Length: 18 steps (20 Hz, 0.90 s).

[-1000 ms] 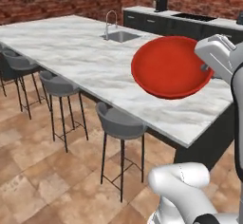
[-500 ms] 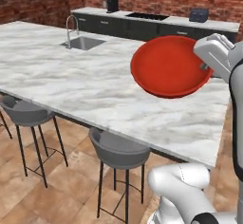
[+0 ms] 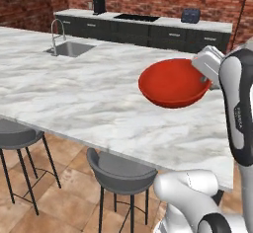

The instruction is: Pick up the bowls from the cabinet and place each bowl in front of a stool on the dining counter.

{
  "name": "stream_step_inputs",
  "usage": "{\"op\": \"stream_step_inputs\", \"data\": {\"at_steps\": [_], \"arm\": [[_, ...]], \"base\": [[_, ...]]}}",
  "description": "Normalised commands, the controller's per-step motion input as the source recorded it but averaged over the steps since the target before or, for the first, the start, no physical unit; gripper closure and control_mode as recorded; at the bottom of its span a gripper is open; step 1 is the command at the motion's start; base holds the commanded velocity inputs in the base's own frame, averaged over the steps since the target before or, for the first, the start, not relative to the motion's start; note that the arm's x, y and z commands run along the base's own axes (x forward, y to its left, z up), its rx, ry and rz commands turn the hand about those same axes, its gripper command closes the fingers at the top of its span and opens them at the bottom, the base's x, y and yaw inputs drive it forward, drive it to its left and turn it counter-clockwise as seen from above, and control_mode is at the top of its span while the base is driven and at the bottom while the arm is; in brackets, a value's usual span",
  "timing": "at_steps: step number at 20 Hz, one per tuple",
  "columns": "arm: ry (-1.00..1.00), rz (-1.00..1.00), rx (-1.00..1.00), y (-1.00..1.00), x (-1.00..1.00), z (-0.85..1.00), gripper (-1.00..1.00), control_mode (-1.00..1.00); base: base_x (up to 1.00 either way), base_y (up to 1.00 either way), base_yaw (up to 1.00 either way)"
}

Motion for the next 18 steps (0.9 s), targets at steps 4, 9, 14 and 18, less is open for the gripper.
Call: {"op": "stream_step_inputs", "data": {"at_steps": [4, 9, 14, 18], "arm": [[0.30, 0.00, 0.05, -0.31, 1.00, -1.00, 1.00, -1.00], [0.14, -0.03, 0.18, -0.03, 0.97, -1.00, 1.00, -1.00], [0.00, -0.03, 0.18, 0.00, 0.78, -1.00, 1.00, -1.00], [0.00, -0.03, 0.10, 0.02, 0.37, -1.00, 1.00, -1.00]], "base": [[0.00, 0.00, 0.00], [0.00, 0.00, 0.00], [0.00, 0.00, 0.00], [0.00, 0.00, 0.00]]}}
